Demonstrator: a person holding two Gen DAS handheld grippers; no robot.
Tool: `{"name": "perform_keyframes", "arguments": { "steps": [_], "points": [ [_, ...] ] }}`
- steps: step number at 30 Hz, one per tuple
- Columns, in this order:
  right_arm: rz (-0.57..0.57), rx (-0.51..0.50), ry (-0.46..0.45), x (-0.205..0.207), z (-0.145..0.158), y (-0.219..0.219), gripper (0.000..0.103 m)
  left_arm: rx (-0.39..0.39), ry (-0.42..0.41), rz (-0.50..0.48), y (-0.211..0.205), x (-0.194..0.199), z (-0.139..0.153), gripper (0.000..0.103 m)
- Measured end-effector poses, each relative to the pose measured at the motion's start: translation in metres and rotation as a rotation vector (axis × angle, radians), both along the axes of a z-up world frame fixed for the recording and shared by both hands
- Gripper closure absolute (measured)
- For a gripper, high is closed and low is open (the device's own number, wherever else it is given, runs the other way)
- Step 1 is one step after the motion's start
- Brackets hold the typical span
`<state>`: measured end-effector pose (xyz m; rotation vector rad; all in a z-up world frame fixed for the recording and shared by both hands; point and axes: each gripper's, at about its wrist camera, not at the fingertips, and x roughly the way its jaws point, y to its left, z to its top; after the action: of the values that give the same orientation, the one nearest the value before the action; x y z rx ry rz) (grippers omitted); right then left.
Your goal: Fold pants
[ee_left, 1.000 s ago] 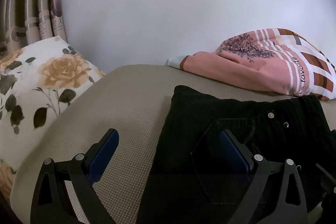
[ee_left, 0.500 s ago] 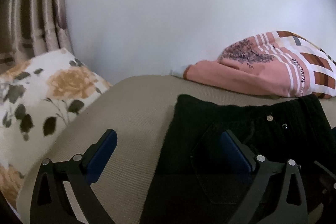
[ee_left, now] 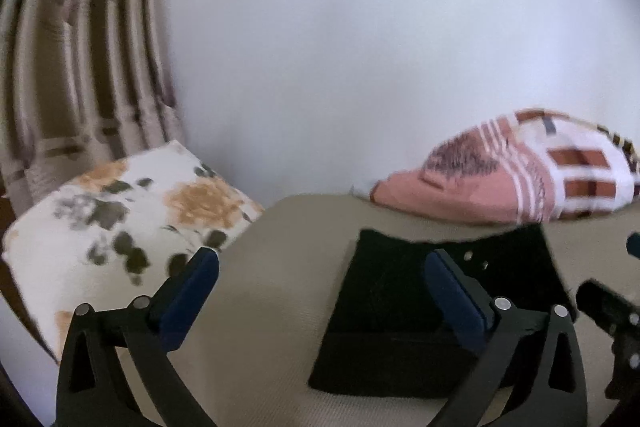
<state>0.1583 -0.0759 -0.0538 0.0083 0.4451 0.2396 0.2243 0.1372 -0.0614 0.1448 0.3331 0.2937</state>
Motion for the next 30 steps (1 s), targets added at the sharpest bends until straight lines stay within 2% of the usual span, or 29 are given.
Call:
{"name": "perform_keyframes", "arguments": {
  "steps": [2, 5, 8, 10, 12, 15, 22, 30],
  "points": [
    [-0.002, 0.011, -0.027, -0.017, 0.011, -0.006, 0.001, 0.012, -0.048, 0.017, -0.005, -0.021, 0.018, 0.000],
    [-0.004, 0.028, -0.063, -0.042, 0.028, -0.015, 0.001, -0.022, -0.110, -0.028, -0.009, -0.054, 0.047, 0.000],
    [-0.013, 0.058, -0.081, -0.062, 0.042, -0.026, 0.000, -0.014, -0.153, -0.009, -0.017, -0.080, 0.076, 0.000],
    [-0.016, 0.078, -0.090, -0.071, 0.050, -0.032, 0.000, 0.002, -0.158, -0.013, -0.024, -0.091, 0.090, 0.000],
    [-0.015, 0.091, -0.107, -0.082, 0.059, -0.035, 0.000, 0.017, -0.127, -0.048, -0.032, -0.097, 0.101, 0.000],
    [-0.011, 0.089, -0.123, -0.094, 0.070, -0.036, 0.000, -0.018, -0.089, -0.139, -0.038, -0.106, 0.110, 0.000],
    [-0.005, 0.073, -0.160, -0.120, 0.085, -0.034, 0.000, -0.015, -0.074, -0.189, -0.048, -0.126, 0.115, 0.000],
    [-0.016, 0.074, -0.166, -0.133, 0.092, -0.035, 0.000, -0.076, -0.064, -0.247, -0.042, -0.141, 0.120, 0.000]
  ]
}}
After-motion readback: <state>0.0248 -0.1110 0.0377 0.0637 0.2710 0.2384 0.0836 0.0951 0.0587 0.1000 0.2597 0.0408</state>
